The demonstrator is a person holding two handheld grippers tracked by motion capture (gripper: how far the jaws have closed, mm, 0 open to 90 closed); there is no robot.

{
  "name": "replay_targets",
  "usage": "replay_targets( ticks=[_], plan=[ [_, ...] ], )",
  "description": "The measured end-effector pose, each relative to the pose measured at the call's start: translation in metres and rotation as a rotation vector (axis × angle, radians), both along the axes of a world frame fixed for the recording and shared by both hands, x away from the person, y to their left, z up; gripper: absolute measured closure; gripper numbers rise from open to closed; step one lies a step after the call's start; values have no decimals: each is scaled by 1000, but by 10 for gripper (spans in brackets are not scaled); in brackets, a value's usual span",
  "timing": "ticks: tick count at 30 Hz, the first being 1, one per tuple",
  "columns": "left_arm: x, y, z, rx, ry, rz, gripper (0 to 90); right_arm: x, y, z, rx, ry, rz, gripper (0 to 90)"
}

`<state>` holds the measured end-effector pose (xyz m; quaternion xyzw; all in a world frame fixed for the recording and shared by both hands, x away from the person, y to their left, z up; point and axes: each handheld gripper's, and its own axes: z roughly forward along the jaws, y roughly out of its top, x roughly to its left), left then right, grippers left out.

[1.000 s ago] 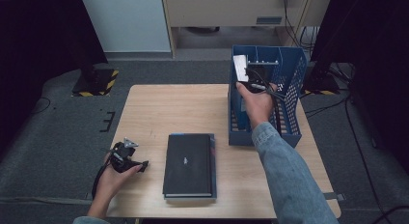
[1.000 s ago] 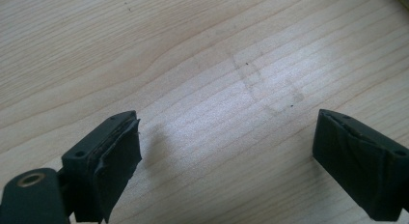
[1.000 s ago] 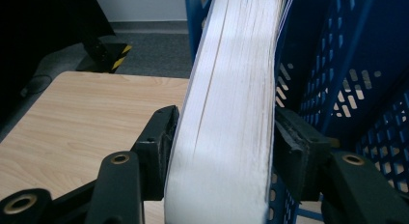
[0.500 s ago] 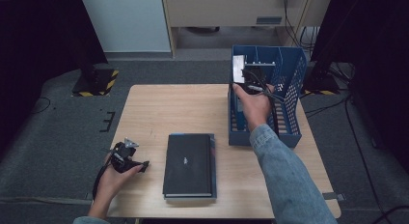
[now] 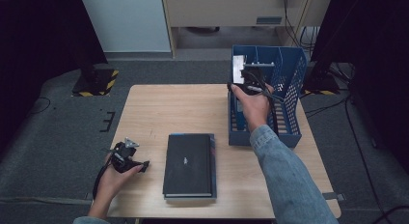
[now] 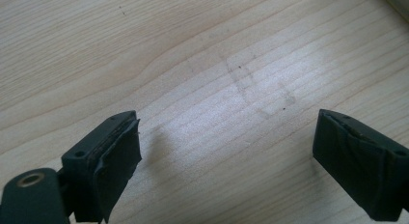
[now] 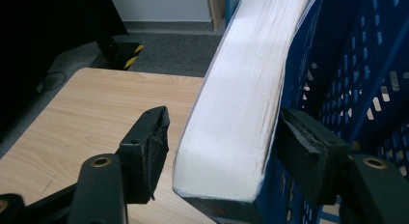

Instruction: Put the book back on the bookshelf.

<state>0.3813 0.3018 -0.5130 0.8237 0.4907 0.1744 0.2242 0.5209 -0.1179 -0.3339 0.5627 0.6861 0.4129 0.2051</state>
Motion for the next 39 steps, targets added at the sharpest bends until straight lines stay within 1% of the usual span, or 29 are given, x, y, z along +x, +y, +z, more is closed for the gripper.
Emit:
replay_targets(
  ticks=[2,5,7,11,15,18,21,25,27,30,32,34,39],
  plan=[
    [0,0,0,-1,1,0,90,-1,0,-1,0,1,1,334],
    [0,0,0,0,0,-1,90,-1,-2,-4,3,0,11,270],
    [0,0,0,0,0,-1,90,-2,-3,-6,-8,-7,15,228],
    [0,-1,0,1,0,-2,90,-5,-5,-8,-18,-22,16,174],
    [0,-1,0,-2,1,1,90,-9,-7,-10,-30,-30,33,132],
    [0,-1,0,-1,0,1,90,-15,-10,-10,-39,-51,40,119],
    [0,-1,0,-1,-1,0,88,-18,-10,-10,-45,-57,49,106],
    [0,-1,0,6,1,-5,84,-26,-11,-13,-70,-64,81,74],
    [0,-1,0,5,-1,-4,79,-28,-12,-14,-68,-65,83,72],
    [0,-1,-1,5,1,-6,79,-35,-15,-18,-83,-76,95,63],
    [0,-1,-1,2,1,-7,76,-38,-17,-20,-85,-75,103,61],
    [0,-1,-1,-1,2,-8,72,-41,-20,-23,-74,-70,104,61],
    [0,-1,0,-14,-1,-17,56,-46,-23,-28,-70,-61,110,64]
  ],
)
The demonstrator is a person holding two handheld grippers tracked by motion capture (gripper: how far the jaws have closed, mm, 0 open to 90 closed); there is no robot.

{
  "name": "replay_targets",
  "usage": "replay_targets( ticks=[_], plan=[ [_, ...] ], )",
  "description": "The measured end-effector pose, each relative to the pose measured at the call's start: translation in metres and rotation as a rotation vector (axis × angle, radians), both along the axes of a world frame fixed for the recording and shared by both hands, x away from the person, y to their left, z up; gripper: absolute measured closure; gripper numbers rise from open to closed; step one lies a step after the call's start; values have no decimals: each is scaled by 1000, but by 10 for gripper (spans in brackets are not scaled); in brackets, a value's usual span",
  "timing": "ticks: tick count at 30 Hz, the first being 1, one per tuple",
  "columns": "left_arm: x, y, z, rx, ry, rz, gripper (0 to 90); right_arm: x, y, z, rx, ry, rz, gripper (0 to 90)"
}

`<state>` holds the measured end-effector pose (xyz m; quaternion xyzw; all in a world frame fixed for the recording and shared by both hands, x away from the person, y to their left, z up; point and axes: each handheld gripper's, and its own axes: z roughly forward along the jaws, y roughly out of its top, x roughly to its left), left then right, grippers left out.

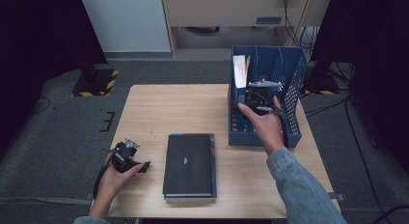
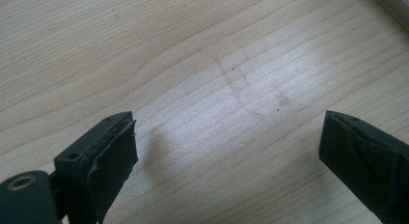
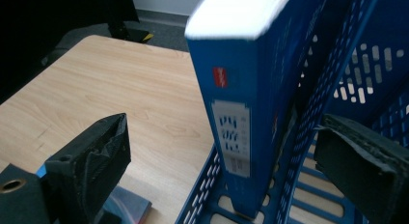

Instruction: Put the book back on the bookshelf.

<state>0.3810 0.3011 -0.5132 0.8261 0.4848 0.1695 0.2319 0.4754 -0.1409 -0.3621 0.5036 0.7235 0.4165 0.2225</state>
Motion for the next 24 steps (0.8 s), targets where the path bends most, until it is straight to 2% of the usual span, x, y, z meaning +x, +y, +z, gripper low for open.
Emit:
replay_targets(
  ticks=[14,18,21,24],
  plan=[
    [-2,4,3,-24,-17,11,49,-16,0,-14,-7,11,43,89],
    [-3,4,4,-28,-19,10,44,-22,1,-17,-39,-10,57,101],
    [-3,4,4,-30,-21,11,44,-28,1,-21,-34,-13,67,117],
    [-3,5,4,-32,-24,13,44,-32,1,-25,-54,-16,80,140]
  ],
)
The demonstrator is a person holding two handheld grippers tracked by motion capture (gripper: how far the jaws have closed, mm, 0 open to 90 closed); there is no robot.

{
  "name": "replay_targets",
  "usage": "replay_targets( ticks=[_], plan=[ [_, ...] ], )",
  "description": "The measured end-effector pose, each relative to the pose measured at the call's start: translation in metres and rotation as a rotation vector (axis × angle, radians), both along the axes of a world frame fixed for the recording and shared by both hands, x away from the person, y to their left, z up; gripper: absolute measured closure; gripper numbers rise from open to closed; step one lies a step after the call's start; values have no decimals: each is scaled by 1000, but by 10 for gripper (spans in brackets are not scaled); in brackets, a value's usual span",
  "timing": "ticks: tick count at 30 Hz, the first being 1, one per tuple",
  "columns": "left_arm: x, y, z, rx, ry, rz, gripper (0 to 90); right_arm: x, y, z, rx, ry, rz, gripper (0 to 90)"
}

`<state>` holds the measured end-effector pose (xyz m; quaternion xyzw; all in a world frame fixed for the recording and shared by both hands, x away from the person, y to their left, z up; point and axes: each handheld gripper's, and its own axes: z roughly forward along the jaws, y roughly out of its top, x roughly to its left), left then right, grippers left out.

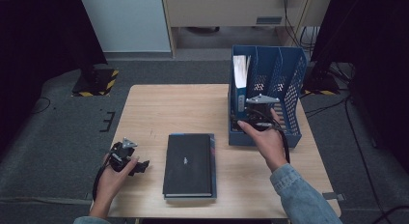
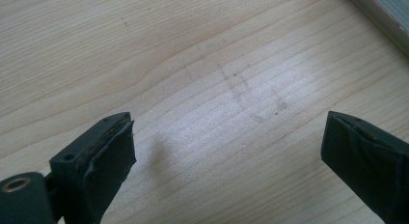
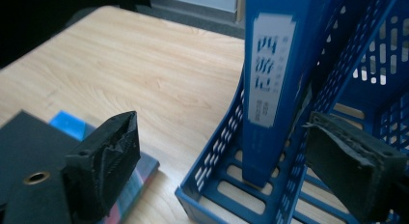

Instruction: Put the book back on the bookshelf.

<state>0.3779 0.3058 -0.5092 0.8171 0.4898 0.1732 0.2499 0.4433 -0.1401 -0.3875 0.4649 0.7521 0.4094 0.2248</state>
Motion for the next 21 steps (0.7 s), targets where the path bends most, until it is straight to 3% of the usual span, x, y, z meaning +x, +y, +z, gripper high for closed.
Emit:
replay_targets(
  ticks=[4,7,21],
  plan=[
    [0,1,1,-7,-10,3,44,-4,-1,-2,9,-2,9,160],
    [-1,1,0,-6,-10,3,47,-12,-2,-5,7,-1,46,213],
    [-1,4,-4,15,-8,8,46,-51,6,-27,25,45,179,248]
  ],
)
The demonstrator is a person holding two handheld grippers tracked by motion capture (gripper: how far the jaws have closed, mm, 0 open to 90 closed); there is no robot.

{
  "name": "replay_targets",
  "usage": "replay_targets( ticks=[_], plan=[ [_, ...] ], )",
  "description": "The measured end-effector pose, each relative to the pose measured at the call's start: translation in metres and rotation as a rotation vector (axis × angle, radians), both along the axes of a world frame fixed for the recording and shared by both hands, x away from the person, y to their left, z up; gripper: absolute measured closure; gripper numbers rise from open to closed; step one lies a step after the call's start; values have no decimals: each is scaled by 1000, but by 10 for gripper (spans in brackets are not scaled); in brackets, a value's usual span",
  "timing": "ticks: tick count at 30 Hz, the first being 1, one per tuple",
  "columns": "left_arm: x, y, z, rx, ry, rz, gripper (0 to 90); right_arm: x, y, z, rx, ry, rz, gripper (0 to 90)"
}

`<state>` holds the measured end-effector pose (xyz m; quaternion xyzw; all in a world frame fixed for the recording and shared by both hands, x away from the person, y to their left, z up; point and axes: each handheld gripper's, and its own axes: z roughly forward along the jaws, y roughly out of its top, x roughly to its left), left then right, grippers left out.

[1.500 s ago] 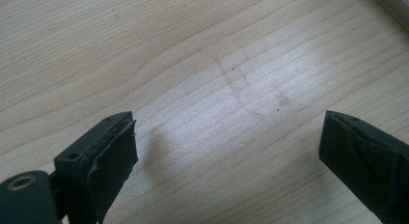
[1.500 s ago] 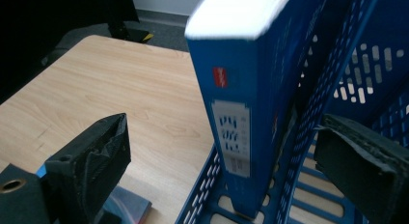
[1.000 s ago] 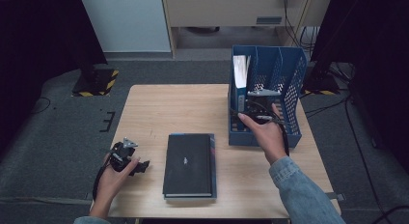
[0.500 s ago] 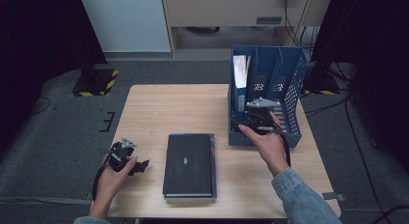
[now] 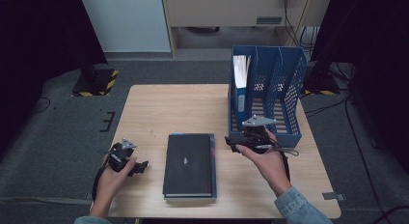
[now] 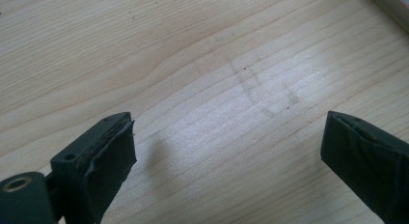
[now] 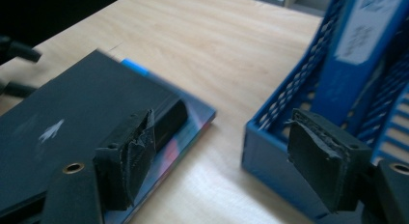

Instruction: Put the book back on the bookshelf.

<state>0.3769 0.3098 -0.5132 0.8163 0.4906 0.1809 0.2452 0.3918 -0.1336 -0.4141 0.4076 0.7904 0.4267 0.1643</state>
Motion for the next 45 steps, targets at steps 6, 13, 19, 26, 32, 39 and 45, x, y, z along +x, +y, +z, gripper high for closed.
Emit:
replay_targets(
  ticks=[6,13,19,26,32,39,45],
  plan=[
    [-3,1,-3,-11,12,3,46,-11,7,-13,-42,24,53,257],
    [-4,-6,-2,-15,17,-2,48,-16,17,-34,-62,69,86,223],
    [-5,-13,-1,-43,32,-14,50,-24,29,-49,-76,61,120,144],
    [-11,-12,5,-80,10,-8,46,-35,45,-65,-81,82,136,98],
    [-18,-13,17,-155,-32,-17,66,-39,46,-62,-27,129,113,101],
    [-24,-27,35,-263,-69,-52,64,-44,50,-56,-21,116,148,98],
    [-30,-52,47,-287,-70,-113,62,-45,64,-59,-40,138,199,80]
  ],
)
